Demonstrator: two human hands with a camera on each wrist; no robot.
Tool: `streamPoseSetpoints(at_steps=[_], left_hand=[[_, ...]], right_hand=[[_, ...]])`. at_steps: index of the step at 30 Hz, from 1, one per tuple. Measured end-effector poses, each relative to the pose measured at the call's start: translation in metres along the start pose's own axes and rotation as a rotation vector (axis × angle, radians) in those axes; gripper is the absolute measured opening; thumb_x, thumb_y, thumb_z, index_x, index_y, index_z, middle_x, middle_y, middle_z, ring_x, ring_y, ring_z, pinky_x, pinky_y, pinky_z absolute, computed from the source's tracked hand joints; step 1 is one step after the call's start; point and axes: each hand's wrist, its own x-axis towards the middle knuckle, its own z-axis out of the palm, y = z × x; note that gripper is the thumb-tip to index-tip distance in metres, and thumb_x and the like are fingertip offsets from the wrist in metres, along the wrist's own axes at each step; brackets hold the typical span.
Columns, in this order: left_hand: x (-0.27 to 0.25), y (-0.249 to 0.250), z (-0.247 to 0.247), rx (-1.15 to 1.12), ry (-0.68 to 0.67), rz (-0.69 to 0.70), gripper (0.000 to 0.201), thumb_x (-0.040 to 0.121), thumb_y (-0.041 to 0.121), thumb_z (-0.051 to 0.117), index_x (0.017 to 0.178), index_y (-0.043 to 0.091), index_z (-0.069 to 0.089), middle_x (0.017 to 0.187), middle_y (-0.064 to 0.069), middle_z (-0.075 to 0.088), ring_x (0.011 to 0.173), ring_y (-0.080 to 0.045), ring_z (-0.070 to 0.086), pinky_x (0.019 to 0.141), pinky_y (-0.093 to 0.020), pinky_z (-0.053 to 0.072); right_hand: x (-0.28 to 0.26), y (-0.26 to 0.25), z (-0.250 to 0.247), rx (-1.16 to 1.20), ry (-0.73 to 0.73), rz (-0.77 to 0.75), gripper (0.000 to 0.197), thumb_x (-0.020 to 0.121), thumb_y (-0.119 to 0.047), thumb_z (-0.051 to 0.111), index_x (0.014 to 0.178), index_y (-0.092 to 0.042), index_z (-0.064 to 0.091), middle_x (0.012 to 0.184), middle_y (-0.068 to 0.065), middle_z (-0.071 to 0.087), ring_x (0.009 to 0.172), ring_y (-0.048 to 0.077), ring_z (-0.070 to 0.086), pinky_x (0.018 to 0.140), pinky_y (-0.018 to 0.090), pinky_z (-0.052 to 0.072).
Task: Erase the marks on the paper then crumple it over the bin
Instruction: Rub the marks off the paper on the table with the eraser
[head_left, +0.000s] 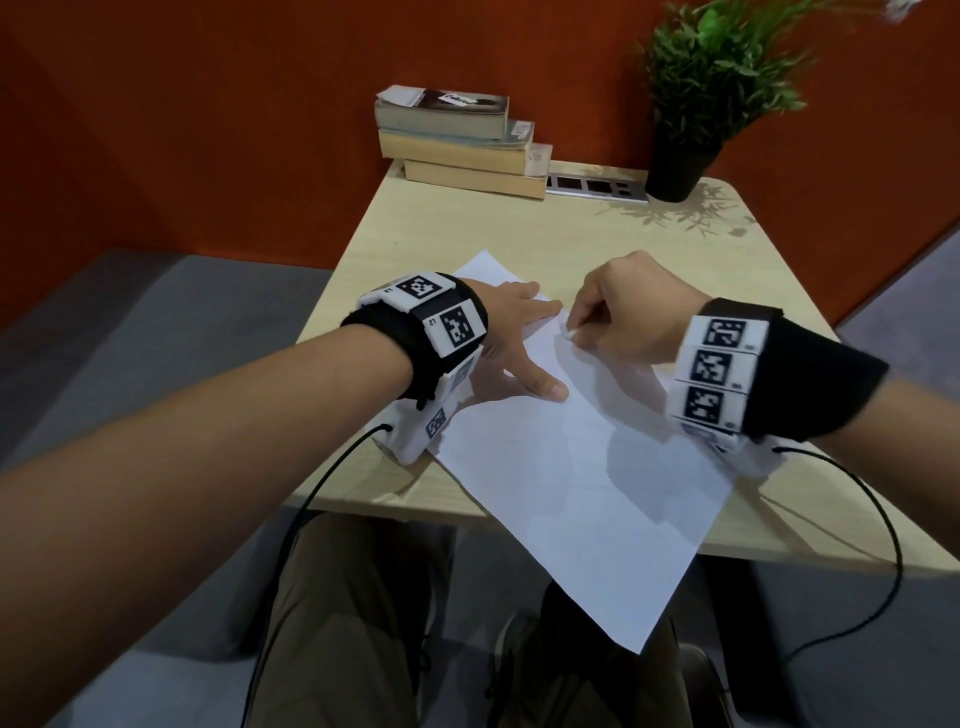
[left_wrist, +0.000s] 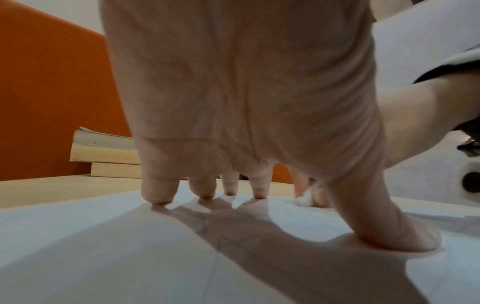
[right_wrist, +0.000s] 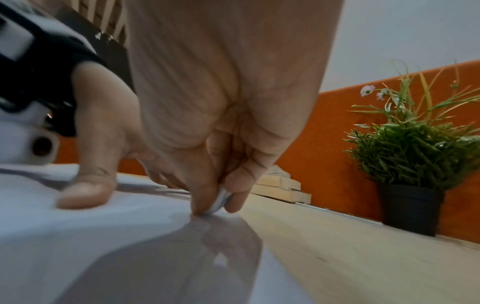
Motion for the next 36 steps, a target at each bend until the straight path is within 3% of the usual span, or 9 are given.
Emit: streamPoseSetpoints(at_steps=[5,8,12,16,20,28,34,36], left_hand=[[0.0,0.0,0.0,-0.002,-0.002,0.006,0.122,0.066,0.091,0.054,0.159,0.038,-0.004,0.167,0.011,-0.013,0.154,-0.013,0.006,0.118,-0.042,0.02],[0.001,-0.002,0.002,0.003,0.026,0.015,0.121,0.065,0.093,0.052,0.159,0.04,-0.003,0.168,0.01,-0.01,0.154,-0.012,0.008,0.117,-0.042,0.022],[0.0,-0.002,0.003,-0.024,0.038,0.034,0.116,0.061,0.095,0.053,0.152,0.055,-0.007,0.168,0.009,-0.008,0.154,-0.012,0.012,0.116,-0.042,0.024],[0.001,0.0,0.0,-0.008,0.005,-0.003,0.123,0.063,0.094,0.053,0.158,0.041,-0.005,0.167,0.012,-0.013,0.154,-0.013,0.008,0.117,-0.043,0.021],[0.003,-0.002,0.002,-0.015,-0.007,-0.008,0.13,0.059,0.096,0.052,0.159,0.037,-0.005,0.166,0.014,-0.014,0.154,-0.013,0.01,0.116,-0.04,0.023],[-0.002,0.0,0.0,0.018,0.028,0.026,0.122,0.065,0.093,0.051,0.159,0.039,-0.004,0.168,0.008,-0.009,0.154,-0.013,0.011,0.115,-0.04,0.025],[0.001,0.001,0.003,0.042,0.03,-0.008,0.125,0.063,0.095,0.049,0.16,0.036,-0.005,0.167,0.013,-0.012,0.153,-0.011,0.011,0.115,-0.039,0.025],[0.003,0.0,0.003,0.06,0.033,0.004,0.126,0.061,0.096,0.046,0.16,0.035,-0.005,0.167,0.01,-0.011,0.154,-0.01,0.008,0.116,-0.041,0.025]], right_hand=[[-0.017,0.0,-0.007,0.021,-0.116,-0.065,0.01,0.076,-0.016,0.076,0.081,-0.024,0.08,0.082,-0.014,0.073,0.076,0.001,0.065,0.071,0.02,0.053],[0.003,-0.001,-0.006,-0.01,-0.038,-0.025,0.013,0.078,-0.014,0.072,0.082,-0.023,0.08,0.08,-0.011,0.073,0.076,0.005,0.066,0.072,0.021,0.052],[0.021,-0.005,-0.002,-0.052,0.016,0.011,0.016,0.081,-0.008,0.067,0.085,-0.017,0.08,0.081,-0.003,0.072,0.078,0.014,0.066,0.07,0.022,0.049],[-0.003,-0.001,-0.001,-0.01,-0.027,-0.036,0.015,0.077,-0.011,0.07,0.082,-0.02,0.08,0.081,-0.009,0.073,0.077,0.007,0.066,0.074,0.024,0.055],[-0.02,-0.001,-0.007,0.019,-0.123,-0.087,0.011,0.075,-0.017,0.076,0.079,-0.026,0.08,0.08,-0.017,0.072,0.073,-0.002,0.064,0.068,0.017,0.052],[0.019,-0.003,-0.001,-0.06,0.008,-0.009,0.016,0.082,-0.008,0.067,0.087,-0.016,0.08,0.084,0.0,0.074,0.082,0.019,0.068,0.079,0.031,0.057],[-0.011,-0.007,-0.004,-0.014,-0.126,-0.055,0.009,0.076,-0.017,0.076,0.081,-0.024,0.08,0.078,-0.012,0.072,0.073,0.003,0.064,0.067,0.019,0.051],[-0.006,-0.007,-0.005,-0.018,-0.117,-0.055,0.008,0.077,-0.018,0.076,0.081,-0.024,0.08,0.078,-0.011,0.072,0.074,0.003,0.064,0.068,0.019,0.051]])
